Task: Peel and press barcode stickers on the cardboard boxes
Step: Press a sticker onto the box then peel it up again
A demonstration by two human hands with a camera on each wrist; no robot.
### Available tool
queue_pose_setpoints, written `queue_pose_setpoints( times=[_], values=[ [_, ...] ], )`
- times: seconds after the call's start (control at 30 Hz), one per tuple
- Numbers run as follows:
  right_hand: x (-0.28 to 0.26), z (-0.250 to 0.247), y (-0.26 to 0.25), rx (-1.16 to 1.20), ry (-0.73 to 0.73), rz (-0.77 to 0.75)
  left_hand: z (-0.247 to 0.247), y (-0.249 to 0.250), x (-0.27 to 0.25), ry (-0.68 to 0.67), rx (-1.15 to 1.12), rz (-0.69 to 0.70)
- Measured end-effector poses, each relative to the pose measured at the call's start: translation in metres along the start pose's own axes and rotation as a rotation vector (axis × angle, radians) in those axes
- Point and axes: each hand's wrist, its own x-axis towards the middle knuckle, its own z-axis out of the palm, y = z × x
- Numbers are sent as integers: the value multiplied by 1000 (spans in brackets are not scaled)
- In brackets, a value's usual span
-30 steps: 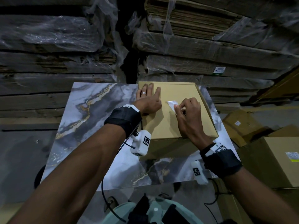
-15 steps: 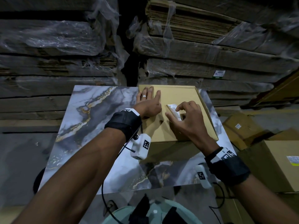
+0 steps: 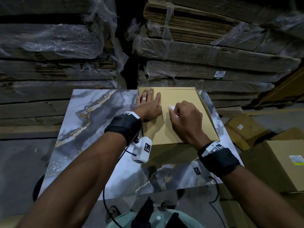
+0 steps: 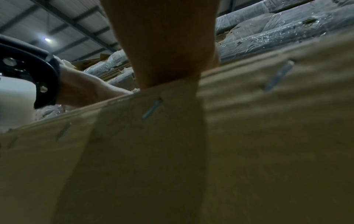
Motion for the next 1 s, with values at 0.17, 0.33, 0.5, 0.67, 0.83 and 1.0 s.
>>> queue_pose_setpoints(
  times=[0.17,0.33,0.5,0.67,0.83,1.0],
  values=[
    [-6,6,2,-25,73,-62,1,0,1,7,14,-6],
    [-9,7,6,-42,75,-52,0,0,1,5,19,1],
    [-7,-2,12,125,-18,93,1,-1,0,10,13,3],
    [17,-8,36,332,-140,165,2,0,1,16,1,-5],
    [42,-12,42,224,-387,29,0,0,-1,6,-1,2],
    [52,-18,41,273,-487,35,0,1,-2,10,4,0]
  ],
)
